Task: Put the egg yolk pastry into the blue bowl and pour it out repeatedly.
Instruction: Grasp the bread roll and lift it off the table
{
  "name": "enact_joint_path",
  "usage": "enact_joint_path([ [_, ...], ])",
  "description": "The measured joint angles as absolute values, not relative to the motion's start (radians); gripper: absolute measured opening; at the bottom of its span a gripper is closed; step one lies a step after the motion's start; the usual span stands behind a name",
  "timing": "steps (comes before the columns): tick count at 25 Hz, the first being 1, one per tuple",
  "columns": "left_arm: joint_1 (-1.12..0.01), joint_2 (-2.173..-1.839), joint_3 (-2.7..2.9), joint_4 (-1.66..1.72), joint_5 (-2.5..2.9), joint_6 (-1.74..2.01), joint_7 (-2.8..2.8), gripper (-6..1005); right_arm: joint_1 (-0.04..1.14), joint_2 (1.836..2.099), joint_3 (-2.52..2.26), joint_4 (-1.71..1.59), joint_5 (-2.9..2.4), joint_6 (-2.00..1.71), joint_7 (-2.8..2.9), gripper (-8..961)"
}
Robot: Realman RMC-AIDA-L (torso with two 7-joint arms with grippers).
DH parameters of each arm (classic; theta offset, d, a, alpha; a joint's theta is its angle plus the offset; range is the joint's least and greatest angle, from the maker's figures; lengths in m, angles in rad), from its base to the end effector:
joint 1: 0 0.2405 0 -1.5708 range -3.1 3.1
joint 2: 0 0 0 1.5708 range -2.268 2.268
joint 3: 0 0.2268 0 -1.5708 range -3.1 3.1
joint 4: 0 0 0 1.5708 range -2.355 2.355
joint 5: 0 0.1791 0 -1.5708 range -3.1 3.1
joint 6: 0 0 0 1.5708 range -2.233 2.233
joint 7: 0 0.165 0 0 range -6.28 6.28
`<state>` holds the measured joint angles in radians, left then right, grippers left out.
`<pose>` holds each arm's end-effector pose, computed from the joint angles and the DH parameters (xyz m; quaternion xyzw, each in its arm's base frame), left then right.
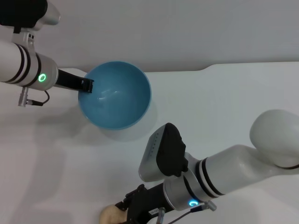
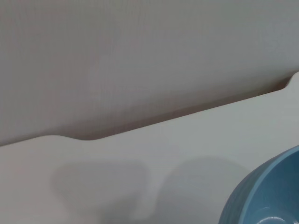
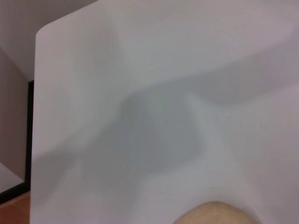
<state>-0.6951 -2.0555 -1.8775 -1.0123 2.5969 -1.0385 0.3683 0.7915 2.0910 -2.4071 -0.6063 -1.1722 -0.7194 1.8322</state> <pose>-0.1998 0.3923 0.0021 -0.8274 -0.4545 0.0304 0.3284 0.1523 0.2462 -0.1760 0.9809 -0.1937 0.0017 0.0179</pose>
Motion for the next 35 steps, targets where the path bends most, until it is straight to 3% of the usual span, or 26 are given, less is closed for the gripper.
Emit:
enact_joint_path([
  [9, -0.695, -2.056, -1.878, -1.013, 2.597, -1.039, 0.368, 14, 0.790, 2.091, -2.481, -0.619, -1.113, -0.662, 1.828, 529],
  [14, -0.696, -2.056, -1.878, -1.016, 2.597, -1.038, 0.368, 14, 0.779, 2.091, -2.474, -0.620, -1.113, -0.663, 1.826, 428],
  [18, -0.696, -2.056, -1.878, -1.017, 2.597, -1.039, 0.368, 14, 0.775, 2.090, -2.470, -0.620, -1.113, -0.674, 1.824, 400],
  [35, -0.702, -2.053, -1.878, -1.039, 2.597, -1.040, 0.371, 14, 0.657, 2.055, -1.984, -0.586, -1.292, -1.113, 1.692, 260],
])
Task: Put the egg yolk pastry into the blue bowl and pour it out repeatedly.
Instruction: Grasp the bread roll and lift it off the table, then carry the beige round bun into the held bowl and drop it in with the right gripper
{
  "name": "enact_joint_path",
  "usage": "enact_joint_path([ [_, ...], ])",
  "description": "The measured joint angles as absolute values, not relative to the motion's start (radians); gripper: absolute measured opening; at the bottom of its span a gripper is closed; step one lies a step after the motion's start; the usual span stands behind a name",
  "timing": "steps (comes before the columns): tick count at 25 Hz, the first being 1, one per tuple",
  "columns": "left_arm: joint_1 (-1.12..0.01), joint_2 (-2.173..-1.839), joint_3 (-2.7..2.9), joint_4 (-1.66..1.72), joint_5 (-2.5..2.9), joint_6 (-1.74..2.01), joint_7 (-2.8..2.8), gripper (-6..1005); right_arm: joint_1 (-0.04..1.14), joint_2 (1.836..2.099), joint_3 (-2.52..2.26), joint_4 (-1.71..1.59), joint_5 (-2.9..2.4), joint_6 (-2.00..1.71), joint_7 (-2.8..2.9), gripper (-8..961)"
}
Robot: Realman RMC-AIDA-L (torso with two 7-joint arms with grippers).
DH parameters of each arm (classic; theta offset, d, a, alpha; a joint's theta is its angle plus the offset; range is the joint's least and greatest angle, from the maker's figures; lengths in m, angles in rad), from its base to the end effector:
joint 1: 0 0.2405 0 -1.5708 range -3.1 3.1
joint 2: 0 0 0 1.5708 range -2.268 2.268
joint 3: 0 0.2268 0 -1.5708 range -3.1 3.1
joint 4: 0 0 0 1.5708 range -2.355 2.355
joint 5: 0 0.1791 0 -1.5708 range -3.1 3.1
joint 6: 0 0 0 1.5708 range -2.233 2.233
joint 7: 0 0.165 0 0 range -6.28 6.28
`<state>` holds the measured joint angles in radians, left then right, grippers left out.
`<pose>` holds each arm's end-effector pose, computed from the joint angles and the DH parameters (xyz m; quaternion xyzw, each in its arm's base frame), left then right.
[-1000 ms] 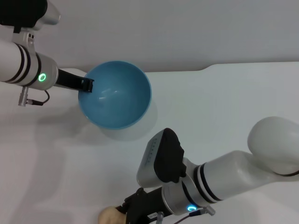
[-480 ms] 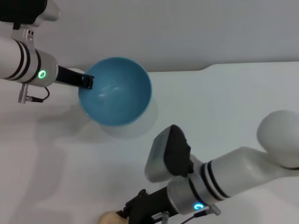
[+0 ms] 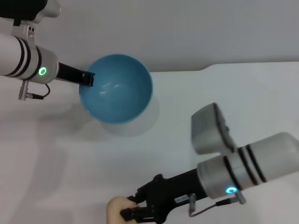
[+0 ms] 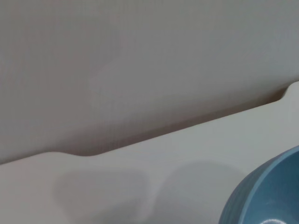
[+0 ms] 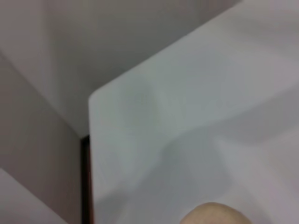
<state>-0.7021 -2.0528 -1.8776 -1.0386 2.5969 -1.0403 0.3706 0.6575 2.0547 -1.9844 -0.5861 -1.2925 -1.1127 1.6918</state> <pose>-0.1916 0.3966 0.0067 -0.8319 -0.4419 0.0232 0.3348 0.1546 0.2476 -0.1292 0.9634 -0.2356 -0.1031 0.0764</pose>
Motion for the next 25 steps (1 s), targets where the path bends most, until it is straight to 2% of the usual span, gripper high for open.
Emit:
enact_joint_path([
  [13, -0.729, -2.056, -1.795, -1.038, 2.595, -1.163, 0.369, 15, 0.504, 2.052, -1.419, -0.722, -1.509, -1.494, 1.596, 193],
  [20, -0.757, -2.060, -1.741, -1.039, 2.589, -1.252, 0.364, 13, 0.491, 2.042, -1.258, -0.727, -1.536, -1.492, 1.585, 126],
  [25, -0.772, -2.064, -1.701, -1.054, 2.582, -1.291, 0.331, 15, 0.476, 2.045, -1.158, -0.724, -1.572, -1.445, 1.590, 99],
])
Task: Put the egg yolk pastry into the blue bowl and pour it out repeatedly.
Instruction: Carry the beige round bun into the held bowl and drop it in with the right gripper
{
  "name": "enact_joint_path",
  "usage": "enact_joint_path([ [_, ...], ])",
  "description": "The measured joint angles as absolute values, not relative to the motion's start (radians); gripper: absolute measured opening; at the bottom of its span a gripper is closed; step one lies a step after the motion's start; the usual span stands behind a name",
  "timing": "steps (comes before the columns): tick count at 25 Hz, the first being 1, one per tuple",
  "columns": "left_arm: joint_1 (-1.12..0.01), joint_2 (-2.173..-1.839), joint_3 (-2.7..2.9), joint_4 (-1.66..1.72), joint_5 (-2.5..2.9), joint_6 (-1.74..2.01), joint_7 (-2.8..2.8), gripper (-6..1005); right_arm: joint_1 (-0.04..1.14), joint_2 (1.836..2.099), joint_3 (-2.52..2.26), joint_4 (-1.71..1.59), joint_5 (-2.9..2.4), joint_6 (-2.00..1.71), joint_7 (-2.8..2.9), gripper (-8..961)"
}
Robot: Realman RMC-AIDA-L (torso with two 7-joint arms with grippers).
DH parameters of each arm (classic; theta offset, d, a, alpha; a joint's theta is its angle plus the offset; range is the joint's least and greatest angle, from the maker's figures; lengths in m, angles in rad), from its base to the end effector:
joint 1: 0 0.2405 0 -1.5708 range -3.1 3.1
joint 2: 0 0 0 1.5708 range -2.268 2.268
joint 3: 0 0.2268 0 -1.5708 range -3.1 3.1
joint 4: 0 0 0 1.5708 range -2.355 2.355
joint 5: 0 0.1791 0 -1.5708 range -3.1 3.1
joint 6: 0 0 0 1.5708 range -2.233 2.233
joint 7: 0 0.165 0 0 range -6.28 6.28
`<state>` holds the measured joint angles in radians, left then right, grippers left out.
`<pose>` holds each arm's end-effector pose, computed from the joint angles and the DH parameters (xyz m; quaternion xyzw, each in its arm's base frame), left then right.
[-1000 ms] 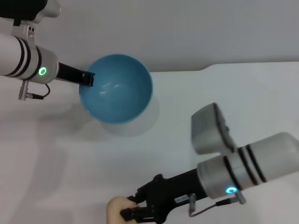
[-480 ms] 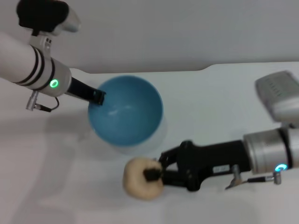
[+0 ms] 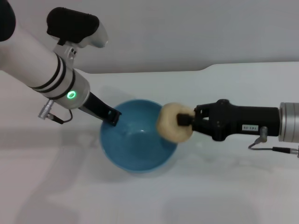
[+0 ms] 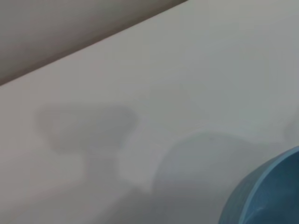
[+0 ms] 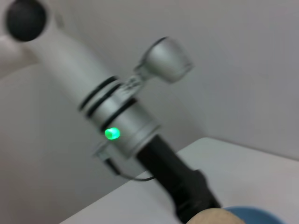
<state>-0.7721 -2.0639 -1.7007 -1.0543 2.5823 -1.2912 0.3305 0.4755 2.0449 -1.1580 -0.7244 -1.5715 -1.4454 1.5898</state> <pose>-0.1675 0.3568 -0.0335 -0.8747 -0.4085 0.1367 0.2223 0.1729 0.2992 -0.0176 -0.9212 0.2501 0.2895 0.0713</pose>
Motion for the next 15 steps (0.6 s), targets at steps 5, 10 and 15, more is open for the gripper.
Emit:
enact_joint_path([
  [5, -0.773, -2.065, -1.650, -1.086, 2.502, -1.299, 0.316, 18, 0.466, 2.053, -1.145, -0.723, -1.575, -1.395, 1.591, 89],
  [10, -0.773, -2.065, -1.634, -1.092, 2.426, -1.297, 0.315, 21, 0.477, 2.063, -1.168, -0.721, -1.611, -1.372, 1.594, 87],
  [15, -0.771, -2.063, -1.631, -1.084, 2.420, -1.267, 0.280, 32, 0.486, 2.063, -1.195, -0.727, -1.654, -1.385, 1.628, 83],
])
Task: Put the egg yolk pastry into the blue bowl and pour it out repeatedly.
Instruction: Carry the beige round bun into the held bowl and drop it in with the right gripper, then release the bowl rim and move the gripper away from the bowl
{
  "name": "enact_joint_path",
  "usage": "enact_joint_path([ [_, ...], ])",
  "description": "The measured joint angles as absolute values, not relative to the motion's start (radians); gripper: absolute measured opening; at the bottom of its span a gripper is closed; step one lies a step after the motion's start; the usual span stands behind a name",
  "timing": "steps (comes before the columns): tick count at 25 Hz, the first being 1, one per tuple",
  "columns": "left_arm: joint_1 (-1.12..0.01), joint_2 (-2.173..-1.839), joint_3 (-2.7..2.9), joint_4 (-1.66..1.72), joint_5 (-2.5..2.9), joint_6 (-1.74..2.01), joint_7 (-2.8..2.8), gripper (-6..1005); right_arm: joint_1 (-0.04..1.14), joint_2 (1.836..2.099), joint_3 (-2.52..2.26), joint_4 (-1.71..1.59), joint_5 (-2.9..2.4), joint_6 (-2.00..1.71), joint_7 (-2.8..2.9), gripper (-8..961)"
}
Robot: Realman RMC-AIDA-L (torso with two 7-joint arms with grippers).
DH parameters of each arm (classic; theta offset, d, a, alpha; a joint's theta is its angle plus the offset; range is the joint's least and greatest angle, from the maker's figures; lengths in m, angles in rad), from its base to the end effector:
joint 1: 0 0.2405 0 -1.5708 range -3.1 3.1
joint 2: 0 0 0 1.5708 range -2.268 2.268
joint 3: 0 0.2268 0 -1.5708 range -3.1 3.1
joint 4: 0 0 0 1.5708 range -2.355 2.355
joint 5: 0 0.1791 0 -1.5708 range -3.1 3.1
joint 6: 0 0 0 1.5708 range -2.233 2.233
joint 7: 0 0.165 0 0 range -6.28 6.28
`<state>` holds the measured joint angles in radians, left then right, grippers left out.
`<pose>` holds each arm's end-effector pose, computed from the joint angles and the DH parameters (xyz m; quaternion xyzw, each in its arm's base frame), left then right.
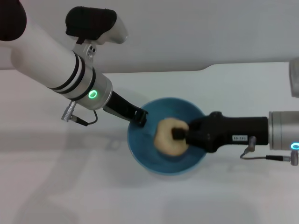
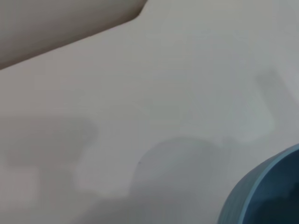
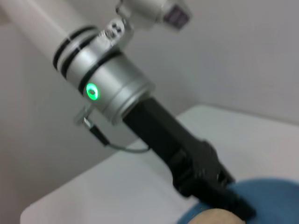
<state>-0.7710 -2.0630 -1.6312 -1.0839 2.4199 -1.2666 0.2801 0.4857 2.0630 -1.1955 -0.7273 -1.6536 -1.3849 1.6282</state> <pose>-0.1384 0.3473 -0.0503 -0.8856 -0.4213 0.0832 0.1768 0.1789 0.2975 -0.0356 -0.9312 0.2640 0.2423 0.0664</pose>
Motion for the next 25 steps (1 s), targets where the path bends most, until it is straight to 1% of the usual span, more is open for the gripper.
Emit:
enact_joint_path([
  [5, -0.772, -2.063, -1.631, -1.082, 2.422, -1.268, 0.278, 42, 0.495, 2.063, -1.196, -0.754, -1.742, -1.388, 1.710, 75],
  [7, -0.772, -2.062, -1.630, -1.082, 2.424, -1.273, 0.278, 46, 0.485, 2.063, -1.191, -0.779, -1.749, -1.388, 1.719, 160],
  [13, -0.773, -2.061, -1.631, -1.082, 2.425, -1.285, 0.278, 49, 0.460, 2.065, -1.125, -0.832, -1.743, -1.423, 1.716, 369],
  [18, -0.773, -2.060, -1.631, -1.079, 2.427, -1.293, 0.279, 49, 0.455, 2.065, -0.970, -0.860, -1.736, -1.506, 1.711, 467],
  [25, -0.773, -2.062, -1.596, -1.068, 2.426, -1.312, 0.279, 49, 0.402, 2.064, -0.754, -0.869, -1.630, -1.577, 1.668, 467],
])
